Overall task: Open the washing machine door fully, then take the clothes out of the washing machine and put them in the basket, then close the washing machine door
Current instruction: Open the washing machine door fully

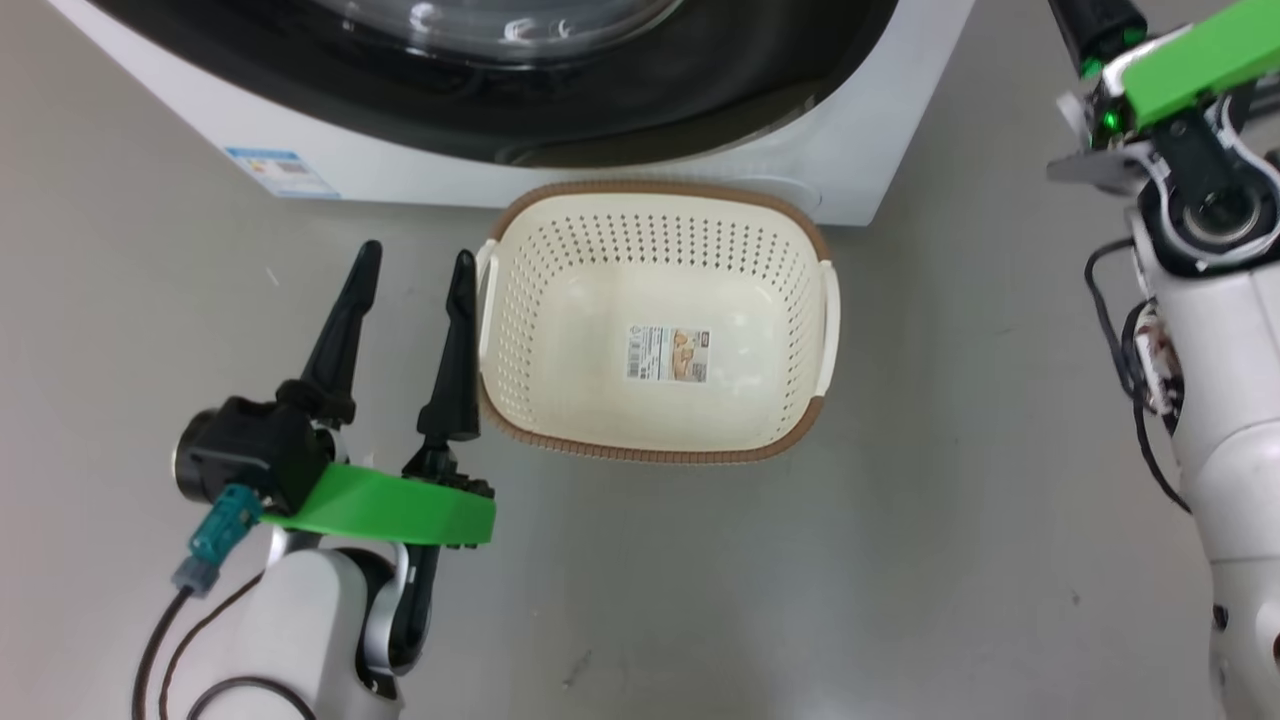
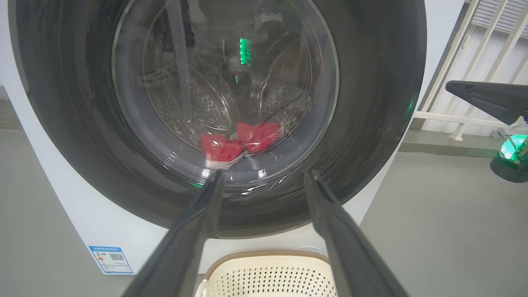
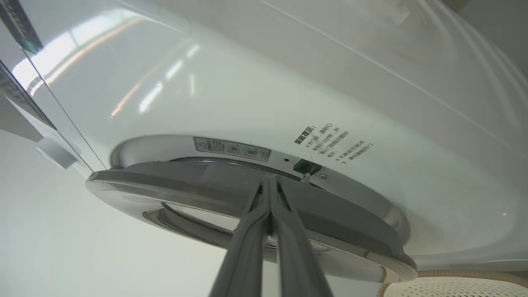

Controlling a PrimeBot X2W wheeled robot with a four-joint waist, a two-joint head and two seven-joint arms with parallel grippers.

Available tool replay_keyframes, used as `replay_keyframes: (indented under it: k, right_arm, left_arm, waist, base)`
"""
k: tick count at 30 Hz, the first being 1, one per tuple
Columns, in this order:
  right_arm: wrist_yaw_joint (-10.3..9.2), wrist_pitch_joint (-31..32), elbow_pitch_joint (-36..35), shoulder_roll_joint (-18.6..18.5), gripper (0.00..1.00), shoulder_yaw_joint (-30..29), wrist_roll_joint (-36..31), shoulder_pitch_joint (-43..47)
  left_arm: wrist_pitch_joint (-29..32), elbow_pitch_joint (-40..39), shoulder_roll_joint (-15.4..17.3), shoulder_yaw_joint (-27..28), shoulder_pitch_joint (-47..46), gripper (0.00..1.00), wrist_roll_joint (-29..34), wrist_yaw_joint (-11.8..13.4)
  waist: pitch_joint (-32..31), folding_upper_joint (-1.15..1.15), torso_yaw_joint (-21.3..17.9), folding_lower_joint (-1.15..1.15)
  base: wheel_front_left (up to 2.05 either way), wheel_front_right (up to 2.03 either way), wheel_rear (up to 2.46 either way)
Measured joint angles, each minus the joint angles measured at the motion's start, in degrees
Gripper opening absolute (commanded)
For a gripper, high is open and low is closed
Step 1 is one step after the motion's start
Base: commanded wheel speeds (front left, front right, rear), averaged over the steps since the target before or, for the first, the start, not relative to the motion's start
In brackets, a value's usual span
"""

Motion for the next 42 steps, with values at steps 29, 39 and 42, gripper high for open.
replay_keyframes:
  k: [29,39,42]
  right_arm:
    - [0.00,11.3,7.6,-1.7,0.00,1.0,4.1,-13.4]
    - [-0.26,15.6,7.3,-2.1,0.00,2.3,4.4,-13.9]
    - [-0.26,16.3,6.5,-2.2,0.00,2.5,4.5,-13.7]
  left_arm:
    - [0.0,-1.7,-0.2,-0.9,-2.5,1.00,-1.1,0.3]
    - [0.0,-1.4,-0.2,-0.2,-2.5,1.00,-0.8,0.2]
    - [0.0,-1.2,-0.2,0.0,-2.5,1.00,-0.6,0.2]
  waist:
    - [6.6,0.00,3.6,0.00]
    - [6.3,0.00,3.7,0.00]
    - [6.0,0.00,3.5,0.00]
  base:
    - [0.00,0.00,0.00]
    - [0.00,0.00,0.00]
    - [0.00,0.00,0.00]
